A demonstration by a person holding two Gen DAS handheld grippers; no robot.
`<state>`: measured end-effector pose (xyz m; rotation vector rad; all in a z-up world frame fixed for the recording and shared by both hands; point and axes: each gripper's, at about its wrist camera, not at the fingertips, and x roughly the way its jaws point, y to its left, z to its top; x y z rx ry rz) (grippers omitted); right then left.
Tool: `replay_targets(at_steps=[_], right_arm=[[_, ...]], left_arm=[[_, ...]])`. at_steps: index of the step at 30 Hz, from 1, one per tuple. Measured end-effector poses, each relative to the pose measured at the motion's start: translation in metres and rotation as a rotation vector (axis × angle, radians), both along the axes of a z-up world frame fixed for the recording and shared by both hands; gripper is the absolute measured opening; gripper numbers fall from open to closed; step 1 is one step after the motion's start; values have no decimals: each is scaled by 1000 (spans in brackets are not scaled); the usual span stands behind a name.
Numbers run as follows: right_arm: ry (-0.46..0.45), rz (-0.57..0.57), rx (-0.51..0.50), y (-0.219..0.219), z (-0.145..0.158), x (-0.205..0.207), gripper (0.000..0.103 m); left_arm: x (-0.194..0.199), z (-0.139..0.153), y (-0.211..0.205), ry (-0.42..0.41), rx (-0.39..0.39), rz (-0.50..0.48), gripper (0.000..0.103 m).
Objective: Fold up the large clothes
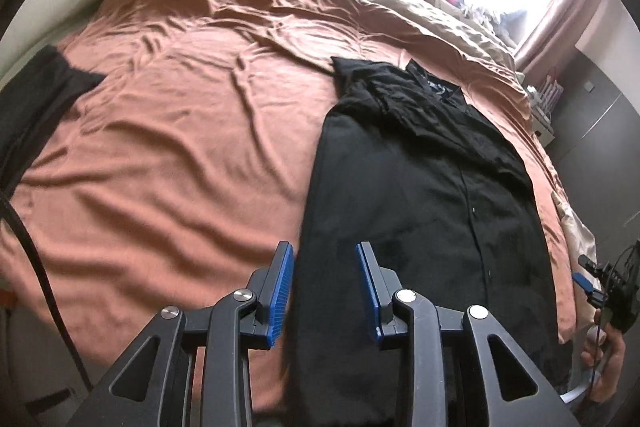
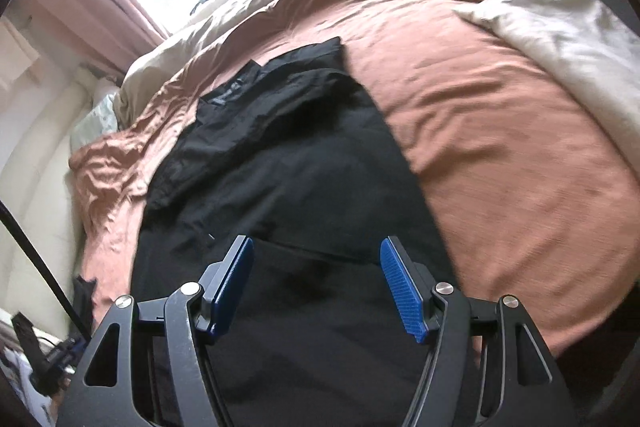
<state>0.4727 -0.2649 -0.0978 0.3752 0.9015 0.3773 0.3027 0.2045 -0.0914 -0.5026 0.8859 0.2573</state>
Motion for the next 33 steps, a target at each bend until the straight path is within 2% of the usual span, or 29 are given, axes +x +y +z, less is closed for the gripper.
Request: replay_targets(at_steps=[7,14,19,24,29,33], right_arm=[[20,-9,-35,-42,-28,-41,64],[51,-18,-5,-70,-57,-65,64],[82,20,110,-78,-74,-78,64],[116,71,253,-84,-95,-89,64],[98,87,420,-98,-107,-92,64],[96,69,484,-107,-110,-89,64]], left_arm=[[-46,-24,-2,19,-38,19,34],[-75,-49,-5,32,-71,26,34],[-90,-69,1,33,-130,45,34],[-99,-88,1,8,-224,33,34],[-96,-91,7,-36,-293,33,33],[-91,-84,12,-99,-340,34,33]])
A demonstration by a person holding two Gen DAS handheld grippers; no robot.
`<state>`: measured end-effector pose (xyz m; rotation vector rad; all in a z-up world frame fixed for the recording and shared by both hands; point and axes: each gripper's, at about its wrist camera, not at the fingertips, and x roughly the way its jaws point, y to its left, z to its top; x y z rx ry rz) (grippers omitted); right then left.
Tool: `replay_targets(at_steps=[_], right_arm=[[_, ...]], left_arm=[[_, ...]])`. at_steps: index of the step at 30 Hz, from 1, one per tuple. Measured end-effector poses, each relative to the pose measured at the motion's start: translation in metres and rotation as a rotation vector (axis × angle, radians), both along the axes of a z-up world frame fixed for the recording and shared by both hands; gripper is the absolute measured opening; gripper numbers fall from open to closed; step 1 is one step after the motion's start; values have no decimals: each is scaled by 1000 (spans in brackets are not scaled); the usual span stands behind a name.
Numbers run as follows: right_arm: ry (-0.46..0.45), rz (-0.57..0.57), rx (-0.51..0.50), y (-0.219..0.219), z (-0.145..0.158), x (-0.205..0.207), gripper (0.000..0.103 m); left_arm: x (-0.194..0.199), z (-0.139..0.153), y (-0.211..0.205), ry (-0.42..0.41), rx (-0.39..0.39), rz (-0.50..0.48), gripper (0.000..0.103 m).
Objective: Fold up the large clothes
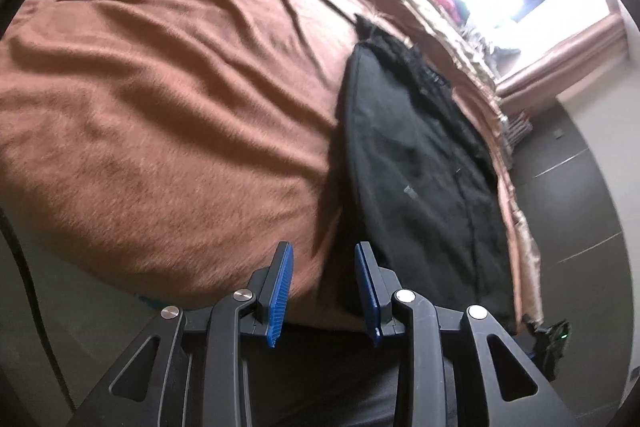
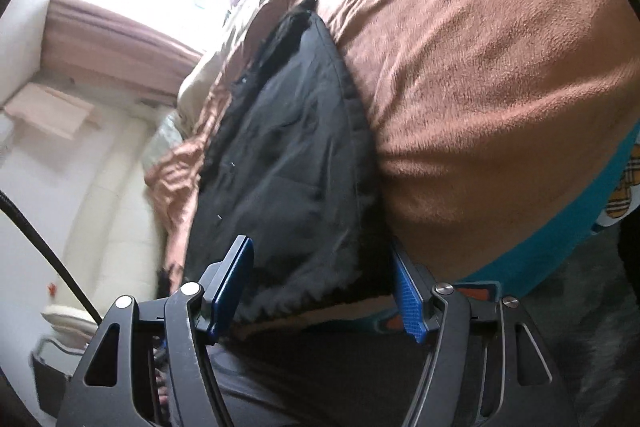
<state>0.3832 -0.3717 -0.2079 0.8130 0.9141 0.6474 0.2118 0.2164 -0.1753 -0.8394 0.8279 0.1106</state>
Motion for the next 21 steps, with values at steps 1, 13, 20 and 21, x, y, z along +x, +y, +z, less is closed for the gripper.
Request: replay_targets(at_steps=[1,13,20,21], right_arm=[[6,0,6,-1,-2,2,64],[-5,0,48,2,-16,-6,64],[-14,-12,56,9,-12,-7,64],[-13,-13,58,9,-13,-8,64]], left_arm=[[2,0,1,-9,-15,-2,33],[26,-7,-6,1,-77,-38,34],[28,-23,-8,26,-107,-36,34],[27,-23,-10,30,-108,-46,34]])
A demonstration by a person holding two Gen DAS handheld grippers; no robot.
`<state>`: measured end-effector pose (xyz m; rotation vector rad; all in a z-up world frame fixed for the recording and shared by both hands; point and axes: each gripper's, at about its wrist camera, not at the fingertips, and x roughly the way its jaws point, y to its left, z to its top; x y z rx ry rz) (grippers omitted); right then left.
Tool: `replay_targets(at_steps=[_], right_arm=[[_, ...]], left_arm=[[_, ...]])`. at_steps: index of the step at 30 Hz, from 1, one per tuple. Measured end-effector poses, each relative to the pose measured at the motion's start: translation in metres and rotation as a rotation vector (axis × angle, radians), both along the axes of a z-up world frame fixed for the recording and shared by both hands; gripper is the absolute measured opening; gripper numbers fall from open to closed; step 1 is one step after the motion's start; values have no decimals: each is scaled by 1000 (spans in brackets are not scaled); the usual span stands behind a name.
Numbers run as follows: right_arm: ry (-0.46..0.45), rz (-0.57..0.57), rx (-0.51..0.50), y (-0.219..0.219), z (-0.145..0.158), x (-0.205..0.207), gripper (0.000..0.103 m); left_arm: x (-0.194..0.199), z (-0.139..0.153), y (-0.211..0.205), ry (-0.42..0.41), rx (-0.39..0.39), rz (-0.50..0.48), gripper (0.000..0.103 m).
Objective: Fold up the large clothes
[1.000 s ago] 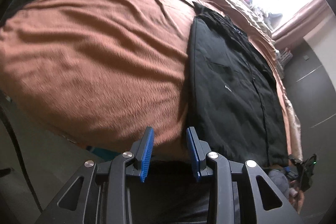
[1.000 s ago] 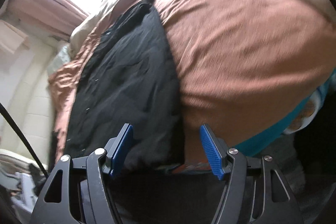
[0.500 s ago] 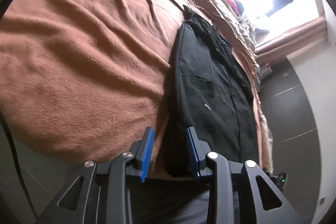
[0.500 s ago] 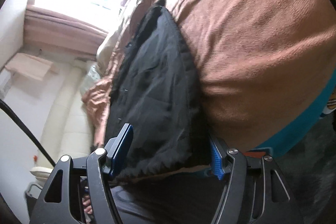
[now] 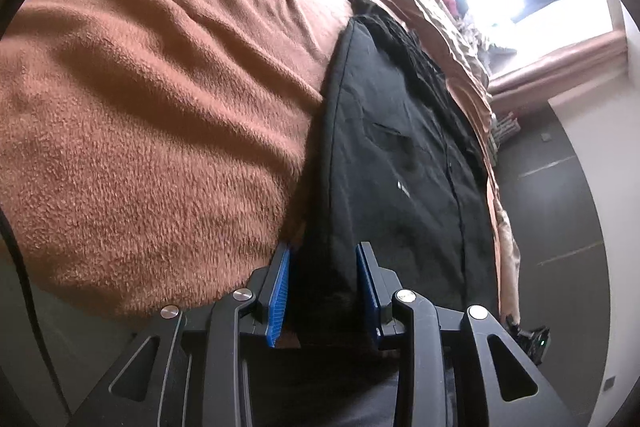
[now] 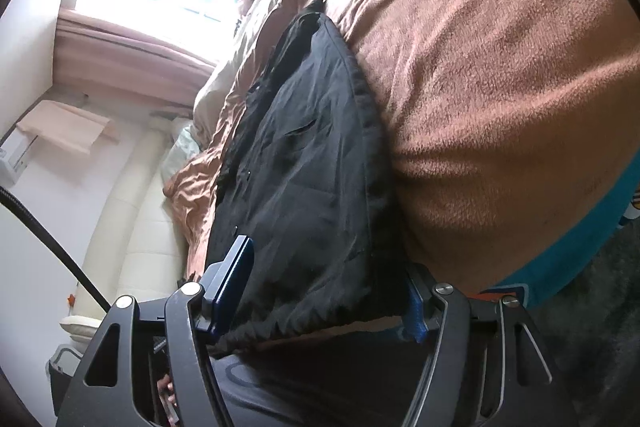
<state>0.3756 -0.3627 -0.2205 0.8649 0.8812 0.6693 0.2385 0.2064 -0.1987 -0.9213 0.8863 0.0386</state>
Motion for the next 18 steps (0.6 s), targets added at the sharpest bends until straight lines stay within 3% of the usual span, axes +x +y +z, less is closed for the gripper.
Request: replay_targets(at_steps=[6,8,9,12,13,14,18], right_arm=[[11,-2,57,1,-8,1,64],[13,-11,56,2,-10,3,62],[21,-19,50,2,-11,4,59],[52,-50,58,0,-11,5,31],[55,-61,61,-3,-10,4,18],[49,-70,64,-4,-6,3,15],[25,-74,13,3,17,-3,7]], left_arm=[[-9,-12,2,-36,-154,10,39],[-5,-11,2,-44,-157,13,41],[-1,-11,1,-48,-161,13,41],[1,-10,0,-58,-171,30,42],[0,-9,0,-57,-169,38,37],[-3,-9,1,-50,-159,54,20],[-9,-3,6,-75,-193,69,12]])
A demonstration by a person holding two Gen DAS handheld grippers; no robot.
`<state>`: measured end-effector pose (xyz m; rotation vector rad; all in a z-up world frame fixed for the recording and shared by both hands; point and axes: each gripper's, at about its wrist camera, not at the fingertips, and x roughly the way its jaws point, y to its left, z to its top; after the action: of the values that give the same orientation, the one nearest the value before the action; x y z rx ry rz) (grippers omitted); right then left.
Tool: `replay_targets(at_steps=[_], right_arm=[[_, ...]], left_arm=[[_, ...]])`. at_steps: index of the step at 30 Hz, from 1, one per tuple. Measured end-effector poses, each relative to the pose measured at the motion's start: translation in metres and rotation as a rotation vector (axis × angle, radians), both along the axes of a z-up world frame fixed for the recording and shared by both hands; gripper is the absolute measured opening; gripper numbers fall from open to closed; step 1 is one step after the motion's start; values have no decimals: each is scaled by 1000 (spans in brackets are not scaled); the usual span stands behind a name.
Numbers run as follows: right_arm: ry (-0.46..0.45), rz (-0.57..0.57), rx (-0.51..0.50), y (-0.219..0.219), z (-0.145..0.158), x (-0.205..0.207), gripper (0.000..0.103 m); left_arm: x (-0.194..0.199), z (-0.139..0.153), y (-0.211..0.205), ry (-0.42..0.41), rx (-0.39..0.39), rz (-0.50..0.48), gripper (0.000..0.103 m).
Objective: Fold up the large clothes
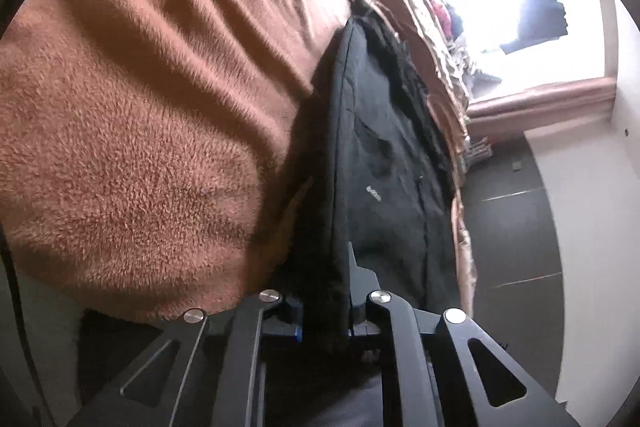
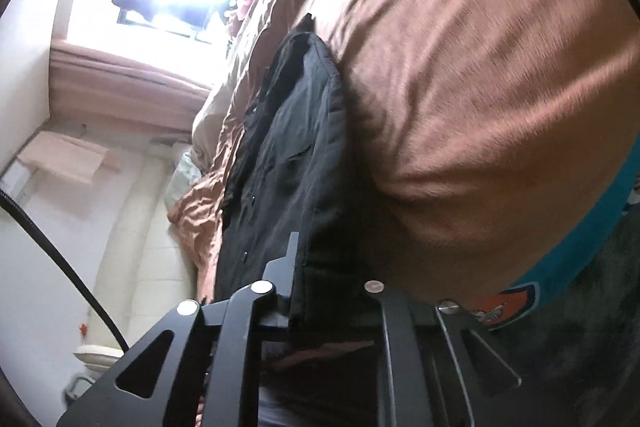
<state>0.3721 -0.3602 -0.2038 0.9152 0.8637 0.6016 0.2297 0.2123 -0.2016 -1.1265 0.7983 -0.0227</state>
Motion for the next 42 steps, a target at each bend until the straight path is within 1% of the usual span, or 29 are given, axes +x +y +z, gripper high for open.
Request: replay_targets(at_steps=[2,7,10,15,19,23,31,37,42], right_arm=[[-14,3,5,3,14,-4,6],[-103,18,9,10,64,-22,6],[-151,29,18,8,88,-38,6],[-225,57,36,6,118,-72,6],[-257,75,35,-3,129,-100,6],[-285,94,21,-19,133,-123,6],[-347,141,-30,-38,149,-177,6],[-384,159,-23,-53,153,-200,6],[-392,145,-35,-57,149,-186,6]], left_arm=[[-4,11,3,-25,1,12,11],[-21,54,8,-108,28,33,11],[-37,75,13,-157,22,49,10],[-66,112,14,-225,36,64,10],[-91,141,8,-266,58,72,10],[-129,156,6,-299,58,83,10],[-211,185,-13,-383,95,90,10],[-245,202,-25,-419,139,83,11],[-240,213,-26,-431,164,61,11]])
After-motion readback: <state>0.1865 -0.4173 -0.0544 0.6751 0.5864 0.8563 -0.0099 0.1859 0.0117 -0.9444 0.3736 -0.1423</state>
